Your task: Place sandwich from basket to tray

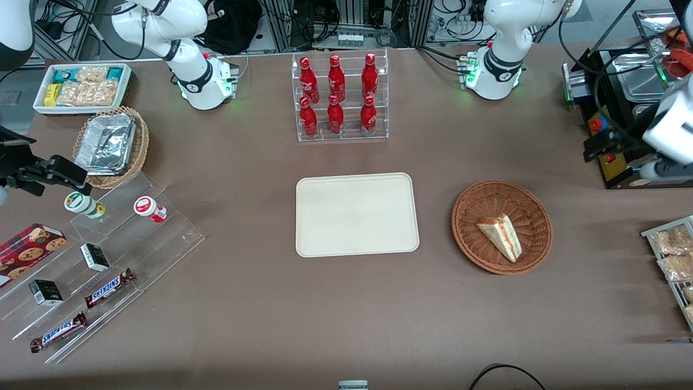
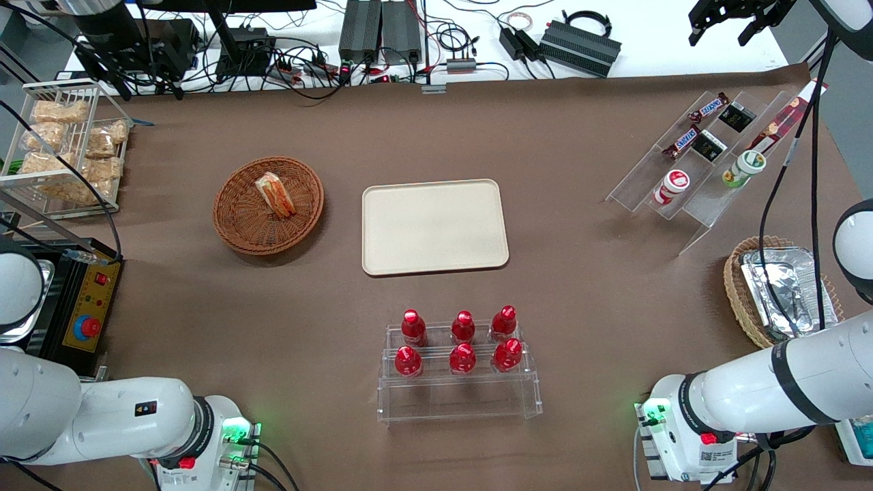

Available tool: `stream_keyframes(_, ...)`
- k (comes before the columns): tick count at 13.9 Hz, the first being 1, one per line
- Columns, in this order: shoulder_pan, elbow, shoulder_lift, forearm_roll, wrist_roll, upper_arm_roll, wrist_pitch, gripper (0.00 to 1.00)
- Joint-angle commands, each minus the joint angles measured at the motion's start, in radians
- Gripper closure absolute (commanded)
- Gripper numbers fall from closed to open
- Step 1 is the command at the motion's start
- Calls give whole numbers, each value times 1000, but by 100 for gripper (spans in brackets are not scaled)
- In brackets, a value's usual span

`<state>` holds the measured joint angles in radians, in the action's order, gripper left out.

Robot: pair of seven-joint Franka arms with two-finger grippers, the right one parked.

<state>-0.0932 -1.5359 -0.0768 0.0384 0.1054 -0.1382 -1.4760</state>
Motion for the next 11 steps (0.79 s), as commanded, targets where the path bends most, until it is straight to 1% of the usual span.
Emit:
stream_keyframes(1, 3, -62, -66, 14, 82, -9, -103, 0)
stream_keyframes(5, 1, -312, -55, 8, 265, -43, -424, 0)
stream_keyframes(7, 3, -390, -63, 8, 350, -58, -525, 0)
stream_keyframes(10, 3, -554, -64, 8, 515, -89, -780, 0)
stream_keyframes(11, 3, -588, -69, 8, 561, -90, -835, 0)
